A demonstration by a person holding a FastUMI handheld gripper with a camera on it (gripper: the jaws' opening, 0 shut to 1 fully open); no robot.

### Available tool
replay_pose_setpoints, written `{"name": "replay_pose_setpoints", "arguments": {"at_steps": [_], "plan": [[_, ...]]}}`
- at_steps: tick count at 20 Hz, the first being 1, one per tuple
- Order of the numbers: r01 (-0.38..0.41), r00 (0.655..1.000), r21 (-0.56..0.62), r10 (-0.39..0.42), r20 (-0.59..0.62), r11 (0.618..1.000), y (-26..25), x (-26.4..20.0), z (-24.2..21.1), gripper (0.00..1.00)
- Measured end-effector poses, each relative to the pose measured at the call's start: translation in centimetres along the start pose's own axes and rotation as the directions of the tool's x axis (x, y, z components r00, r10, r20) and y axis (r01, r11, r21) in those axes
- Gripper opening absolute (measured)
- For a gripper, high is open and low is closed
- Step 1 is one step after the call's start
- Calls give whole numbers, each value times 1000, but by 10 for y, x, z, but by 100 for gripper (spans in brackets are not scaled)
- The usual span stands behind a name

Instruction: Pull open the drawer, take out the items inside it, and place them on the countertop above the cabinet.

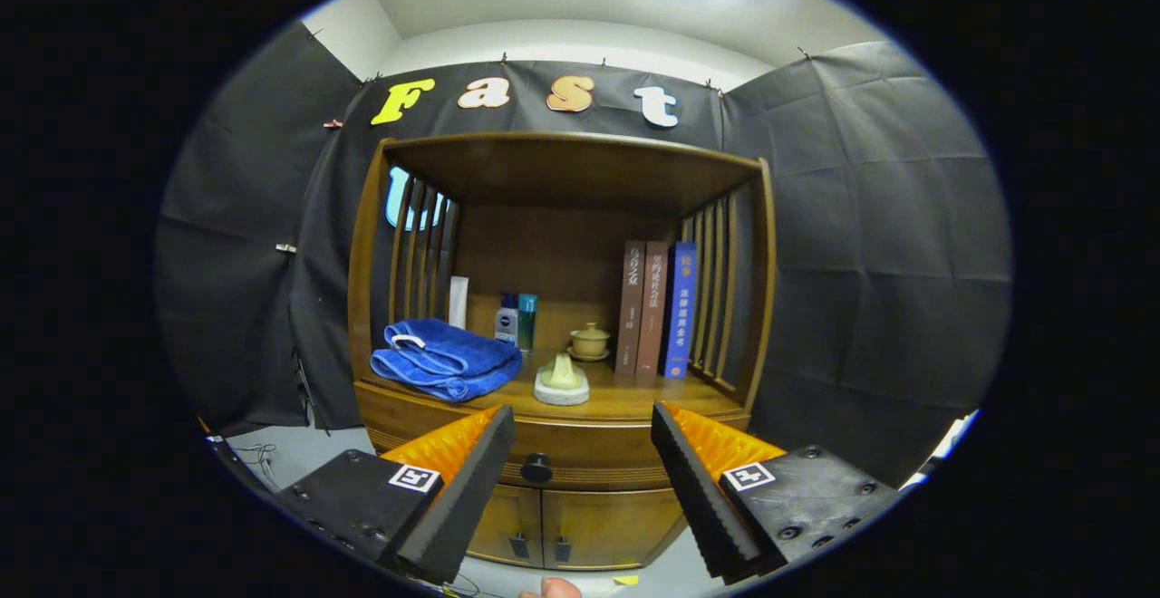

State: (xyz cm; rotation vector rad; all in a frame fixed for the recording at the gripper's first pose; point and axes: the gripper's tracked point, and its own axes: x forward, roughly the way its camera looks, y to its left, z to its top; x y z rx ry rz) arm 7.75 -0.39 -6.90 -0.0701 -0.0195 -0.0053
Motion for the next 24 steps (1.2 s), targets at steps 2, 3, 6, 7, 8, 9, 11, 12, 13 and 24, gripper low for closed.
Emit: {"name": "replay_pose_setpoints", "arguments": {"at_steps": [2, 3, 6, 7, 8, 9, 11, 12, 13, 24], "plan": [[6, 1000, -9, -6, 16, 1000, -5, -15, 18, 98], [-3, 1000, -17, 3, 20, 1000, -5, -22, 24, 98], [6, 1000, -66, -6, 8, 998, -13, -38, 33, 98], [5, 1000, -61, -5, 11, 998, -12, -41, 37, 97], [0, 1000, -51, 1, 10, 999, -10, -44, 42, 97], [4, 1000, -47, -4, 10, 999, -14, -47, 45, 98], [29, 999, -36, -28, 24, 999, -23, -53, 56, 98], [34, 999, -20, -33, 35, 999, -24, -55, 63, 98], [32, 999, -14, -32, 40, 999, -22, -56, 68, 97], [27, 999, -83, -23, 43, 996, 5, -57, 83, 97]]}}
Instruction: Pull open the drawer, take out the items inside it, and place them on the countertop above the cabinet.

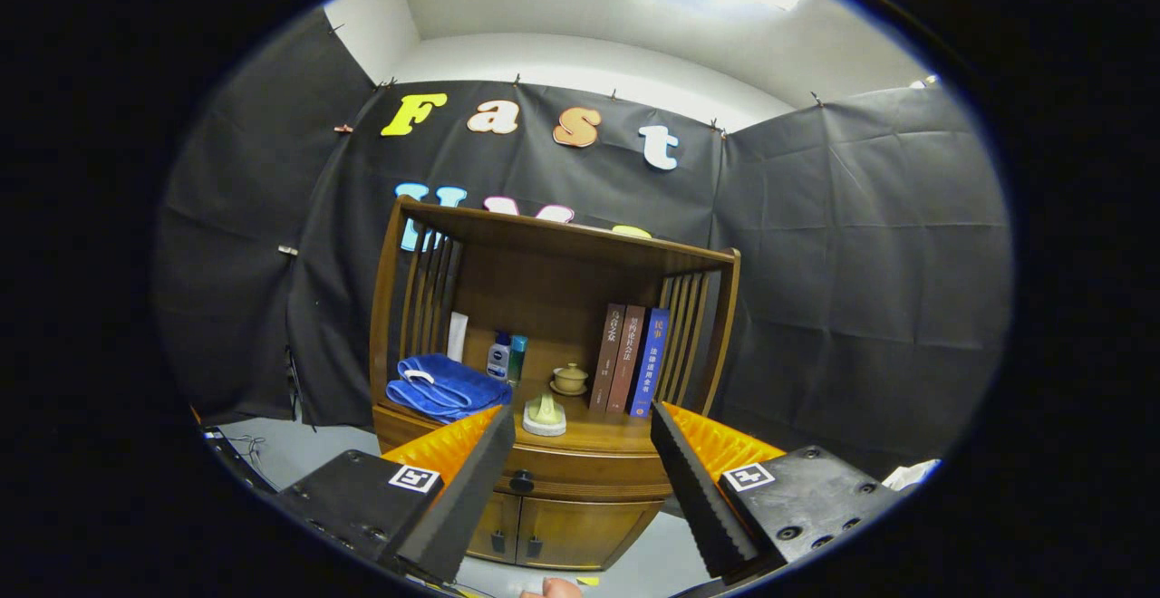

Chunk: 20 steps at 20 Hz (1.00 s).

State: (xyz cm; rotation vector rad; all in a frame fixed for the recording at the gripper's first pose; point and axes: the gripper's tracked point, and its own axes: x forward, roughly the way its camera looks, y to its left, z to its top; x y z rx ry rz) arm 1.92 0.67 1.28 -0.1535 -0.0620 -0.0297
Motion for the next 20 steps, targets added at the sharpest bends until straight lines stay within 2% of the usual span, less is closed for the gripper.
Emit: {"name": "replay_pose_setpoints", "arguments": {"at_steps": [20], "plan": [[11, 1000, 58, -11, -1, 998, -9, 11, -4, 98]]}}
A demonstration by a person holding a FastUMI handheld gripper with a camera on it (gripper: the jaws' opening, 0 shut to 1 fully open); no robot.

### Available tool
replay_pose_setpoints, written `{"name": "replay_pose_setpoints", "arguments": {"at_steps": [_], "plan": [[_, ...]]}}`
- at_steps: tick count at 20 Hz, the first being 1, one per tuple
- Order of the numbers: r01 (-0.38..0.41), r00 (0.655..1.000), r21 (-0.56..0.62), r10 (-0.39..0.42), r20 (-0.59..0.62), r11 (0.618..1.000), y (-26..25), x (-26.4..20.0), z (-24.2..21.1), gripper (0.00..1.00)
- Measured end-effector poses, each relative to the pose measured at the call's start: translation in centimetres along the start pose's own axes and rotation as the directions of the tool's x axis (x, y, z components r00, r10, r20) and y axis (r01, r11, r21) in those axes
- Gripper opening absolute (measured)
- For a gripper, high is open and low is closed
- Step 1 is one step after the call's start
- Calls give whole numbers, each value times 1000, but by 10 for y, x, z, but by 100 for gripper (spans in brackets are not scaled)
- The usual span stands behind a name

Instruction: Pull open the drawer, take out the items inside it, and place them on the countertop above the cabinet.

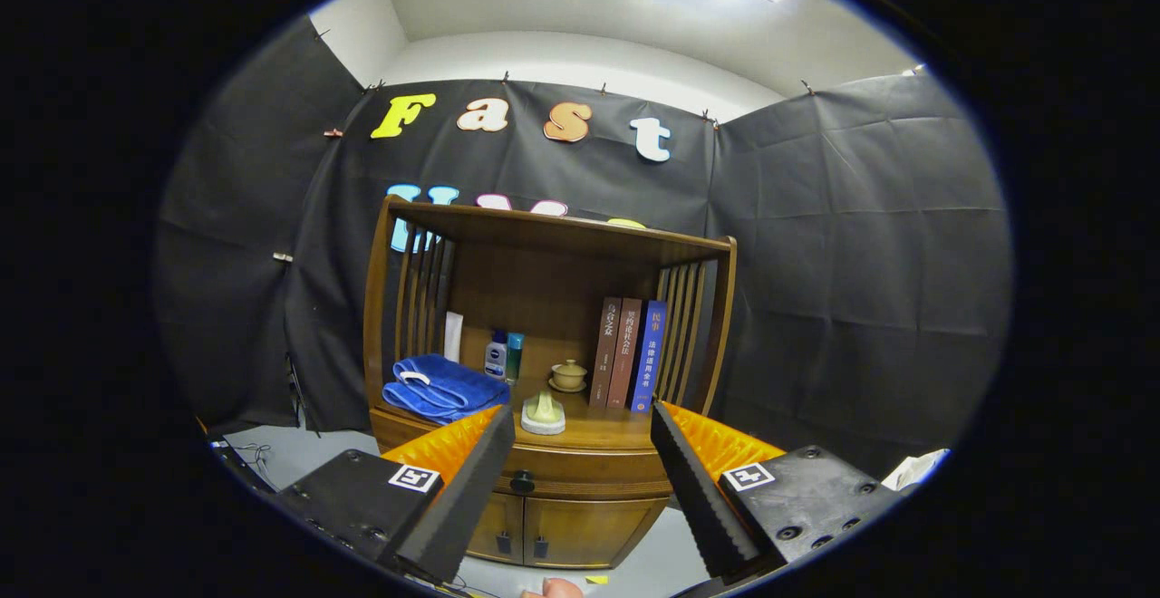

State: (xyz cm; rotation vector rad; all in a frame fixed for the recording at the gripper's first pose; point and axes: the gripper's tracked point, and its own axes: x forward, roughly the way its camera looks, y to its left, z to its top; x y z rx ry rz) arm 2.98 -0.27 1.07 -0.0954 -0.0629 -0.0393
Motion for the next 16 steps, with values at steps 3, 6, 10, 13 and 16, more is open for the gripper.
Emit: {"name": "replay_pose_setpoints", "arguments": {"at_steps": [3, 6, 10, 13, 16], "plan": [[9, 1000, -21, -9, 1, 1000, -3, 0, -2, 98], [1, 1000, -13, -1, 0, 1000, 3, -1, -2, 98], [-5, 1000, -17, 5, 0, 1000, 5, -1, -5, 98], [-9, 1000, -9, 9, -5, 1000, 6, 0, -6, 98], [-2, 1000, -2, 2, -12, 1000, 1, 0, -10, 98]]}}
